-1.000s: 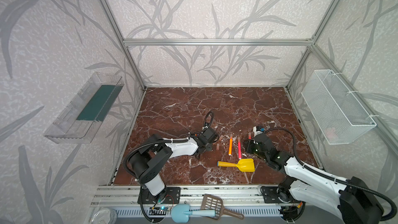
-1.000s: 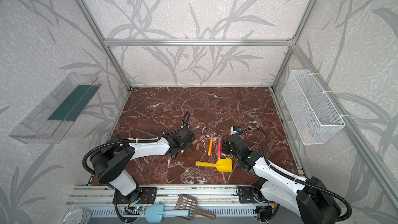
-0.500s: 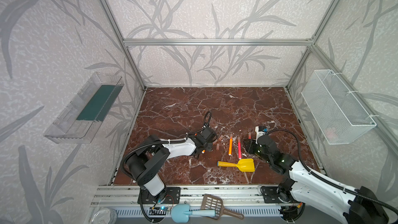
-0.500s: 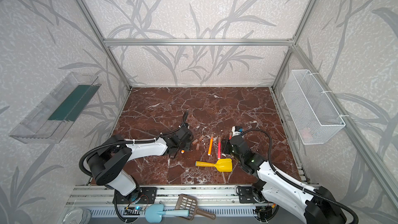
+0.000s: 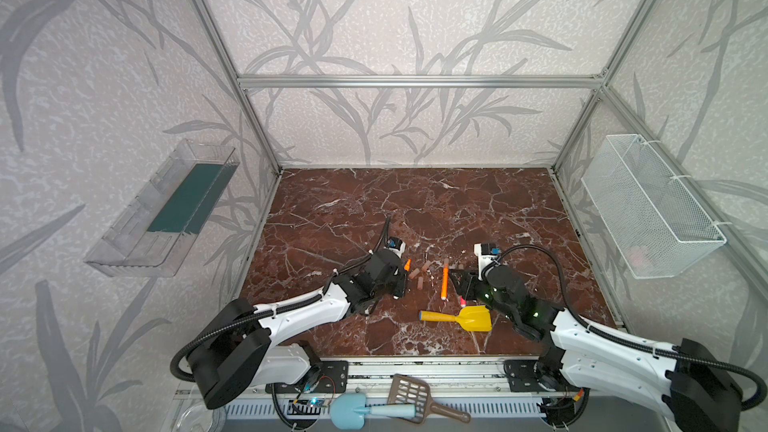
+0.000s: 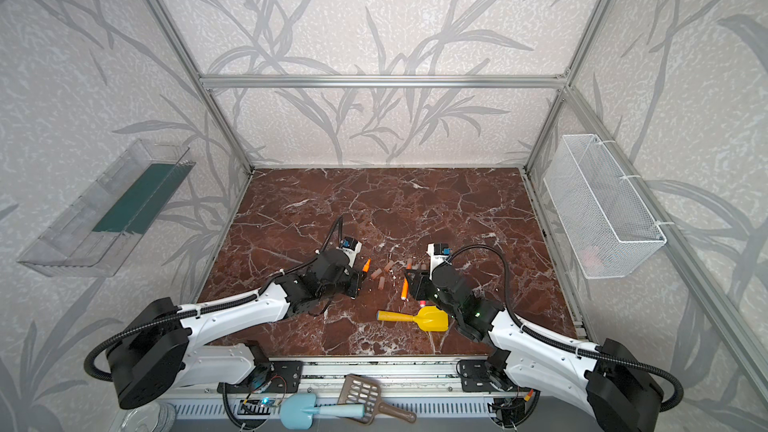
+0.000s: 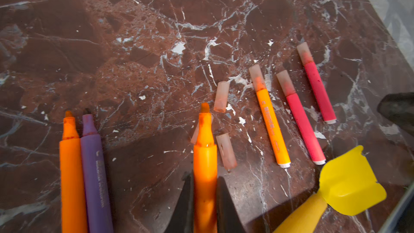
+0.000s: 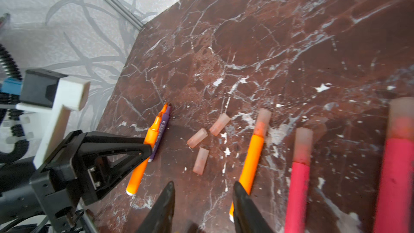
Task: Insert the pens into the pen caps
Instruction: 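Hold the orange marker up while the right gripper moves over the loose pink caps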
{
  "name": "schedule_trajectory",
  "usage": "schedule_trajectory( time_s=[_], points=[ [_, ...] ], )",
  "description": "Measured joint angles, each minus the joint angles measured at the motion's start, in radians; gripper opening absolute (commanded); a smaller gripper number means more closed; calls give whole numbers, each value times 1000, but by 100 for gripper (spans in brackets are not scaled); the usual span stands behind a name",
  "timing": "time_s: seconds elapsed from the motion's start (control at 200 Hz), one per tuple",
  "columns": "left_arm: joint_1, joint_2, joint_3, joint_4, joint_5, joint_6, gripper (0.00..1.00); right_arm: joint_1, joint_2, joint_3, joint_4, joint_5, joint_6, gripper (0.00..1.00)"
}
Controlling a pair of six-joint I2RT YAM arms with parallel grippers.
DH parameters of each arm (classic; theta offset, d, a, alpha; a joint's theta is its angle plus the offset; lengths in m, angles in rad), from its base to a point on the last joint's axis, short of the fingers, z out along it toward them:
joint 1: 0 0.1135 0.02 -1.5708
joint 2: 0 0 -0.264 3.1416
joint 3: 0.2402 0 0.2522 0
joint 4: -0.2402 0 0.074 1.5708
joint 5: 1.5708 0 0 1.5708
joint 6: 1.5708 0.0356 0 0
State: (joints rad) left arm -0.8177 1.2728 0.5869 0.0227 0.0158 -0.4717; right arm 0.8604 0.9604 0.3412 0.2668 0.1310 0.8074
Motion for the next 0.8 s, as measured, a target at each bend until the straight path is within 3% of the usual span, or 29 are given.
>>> schedule_trajectory(
  time_s=[0.285, 0.8],
  points=[
    [-75, -48, -23, 89, 82, 27, 0, 36, 106, 13, 167, -29, 50, 45],
    [-122, -66, -27, 128, 90, 53, 0, 52, 351, 111, 336, -123, 134, 42]
  ],
)
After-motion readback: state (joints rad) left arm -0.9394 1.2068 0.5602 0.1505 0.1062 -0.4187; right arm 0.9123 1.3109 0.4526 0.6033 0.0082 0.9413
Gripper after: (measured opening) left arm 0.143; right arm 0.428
